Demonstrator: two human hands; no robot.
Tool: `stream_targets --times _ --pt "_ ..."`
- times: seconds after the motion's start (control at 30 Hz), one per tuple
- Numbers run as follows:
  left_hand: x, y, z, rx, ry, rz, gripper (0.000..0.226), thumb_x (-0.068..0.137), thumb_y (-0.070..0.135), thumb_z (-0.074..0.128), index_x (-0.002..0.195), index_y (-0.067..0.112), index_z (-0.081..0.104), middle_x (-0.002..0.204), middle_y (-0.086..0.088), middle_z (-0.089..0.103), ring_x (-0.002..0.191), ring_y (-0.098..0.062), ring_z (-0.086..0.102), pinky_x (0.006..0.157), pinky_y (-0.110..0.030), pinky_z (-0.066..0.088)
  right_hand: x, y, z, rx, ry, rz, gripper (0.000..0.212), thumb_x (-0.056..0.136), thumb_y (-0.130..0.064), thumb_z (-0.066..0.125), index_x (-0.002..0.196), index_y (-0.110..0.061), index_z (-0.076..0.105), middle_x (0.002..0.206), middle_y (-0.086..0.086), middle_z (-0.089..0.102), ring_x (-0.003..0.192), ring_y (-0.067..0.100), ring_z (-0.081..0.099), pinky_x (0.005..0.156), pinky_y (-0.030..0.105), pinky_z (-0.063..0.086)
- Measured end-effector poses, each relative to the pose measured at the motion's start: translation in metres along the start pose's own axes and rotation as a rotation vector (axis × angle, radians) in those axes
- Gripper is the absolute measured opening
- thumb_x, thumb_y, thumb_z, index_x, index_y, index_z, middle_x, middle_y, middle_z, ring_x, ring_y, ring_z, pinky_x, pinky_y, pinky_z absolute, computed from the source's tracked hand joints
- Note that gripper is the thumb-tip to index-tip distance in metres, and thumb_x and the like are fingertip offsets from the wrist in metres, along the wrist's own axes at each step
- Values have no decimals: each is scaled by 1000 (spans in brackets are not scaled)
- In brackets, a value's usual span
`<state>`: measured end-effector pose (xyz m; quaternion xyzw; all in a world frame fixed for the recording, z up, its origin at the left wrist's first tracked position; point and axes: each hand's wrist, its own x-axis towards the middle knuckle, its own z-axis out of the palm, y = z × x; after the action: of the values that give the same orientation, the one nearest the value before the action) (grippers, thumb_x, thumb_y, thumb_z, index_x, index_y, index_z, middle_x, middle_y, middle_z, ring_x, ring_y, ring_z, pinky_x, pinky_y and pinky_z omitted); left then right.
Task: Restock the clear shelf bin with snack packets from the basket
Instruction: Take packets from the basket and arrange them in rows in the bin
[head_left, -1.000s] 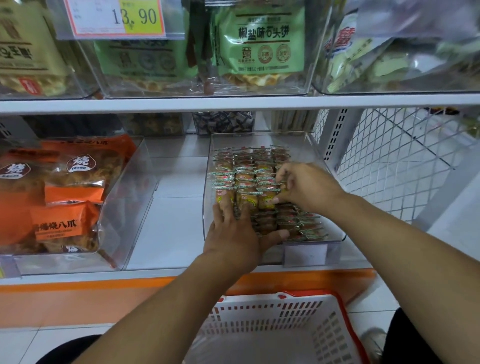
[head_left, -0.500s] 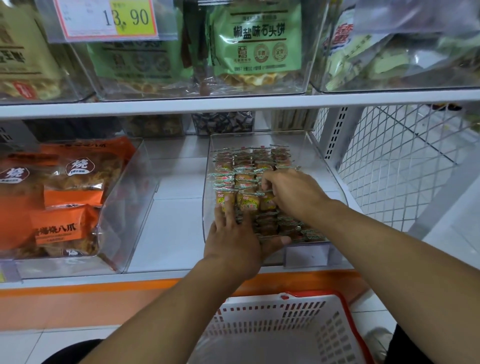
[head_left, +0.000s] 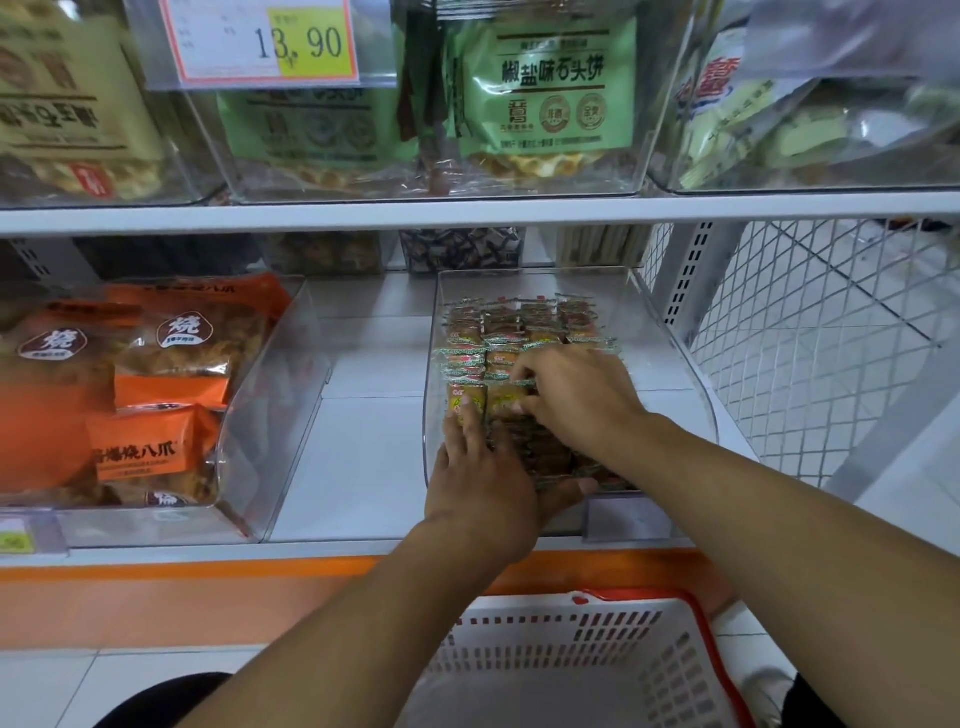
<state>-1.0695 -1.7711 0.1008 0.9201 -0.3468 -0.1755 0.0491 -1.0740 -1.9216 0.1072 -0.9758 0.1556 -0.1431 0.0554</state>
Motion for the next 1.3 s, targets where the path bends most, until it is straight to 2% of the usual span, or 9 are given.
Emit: stream_targets --times 0.17,0.43,0.57,0.67,0.8,0.87,1.0,1.17,1.3 --pt "2 -1 2 -8 -7 -3 113 81 89 26 163 18 -7 167 -17 -22 155 -35 -20 128 -48 2 6 -1 8 -24 -1 28 60 75 -48 84 130 -36 60 113 -2 74 103 25 70 77 37 54" --pt "8 -2 3 17 -56 -9 121 76 93 19 162 12 -9 166 -16 -25 155 -34 -19 127 -48 5 7 -2 15 59 -6 145 51 74 -32 87 118 -38 63 106 -5 72 102 23 67 68 32 37" --pt "8 -2 0 6 -79 -25 125 76 93 21 160 7 -15 165 -16 -27 155 -34 -19 127 -48 4 2 2 1 192 -91 181 48 79 -24 84 120 -34 63 101 -4 69 96 19 65 72 31 48" --pt "3 -1 0 -8 -37 -24 124 78 92 24 161 7 -10 168 -16 -20 156 -33 -15 127 -46 4 4 23 -26 341 -94 248 30 87 -8 74 111 -24 67 108 7 72 95 17 66 80 26 51" --pt "-6 3 1 56 -30 -26 127 74 94 24 161 7 -11 169 -15 -16 157 -32 -13 128 -46 3 -5 52 -41 259 -153 273 28 90 5 60 106 -17 65 110 8 68 88 20 60 58 17 37" --pt "-9 6 2 99 -21 -9 128 74 94 25 160 7 -12 169 -16 -14 157 -33 -11 128 -46 3 -11 56 -34 216 -202 286 26 87 -1 69 101 -20 58 106 9 66 87 21 55 59 20 33" --pt "-9 11 4 153 -24 15 125 77 94 22 161 7 -8 170 -13 -10 157 -30 -9 128 -48 3 -12 53 -24 271 -166 321 44 75 -28 88 94 -20 50 95 4 57 86 23 51 52 25 27" --pt "-3 10 5 135 -25 7 125 75 95 21 162 9 -5 171 -11 -9 158 -28 -8 127 -50 5 -11 44 -13 235 -121 328 63 71 -47 88 95 -18 38 77 -4 43 81 23 46 49 26 23" --pt "2 7 5 128 -39 16 133 66 98 17 162 9 -4 171 -12 -9 158 -27 -7 127 -53 7 -8 43 -14 219 -124 344 61 71 -51 86 98 -18 42 83 2 51 86 25 50 54 32 30"
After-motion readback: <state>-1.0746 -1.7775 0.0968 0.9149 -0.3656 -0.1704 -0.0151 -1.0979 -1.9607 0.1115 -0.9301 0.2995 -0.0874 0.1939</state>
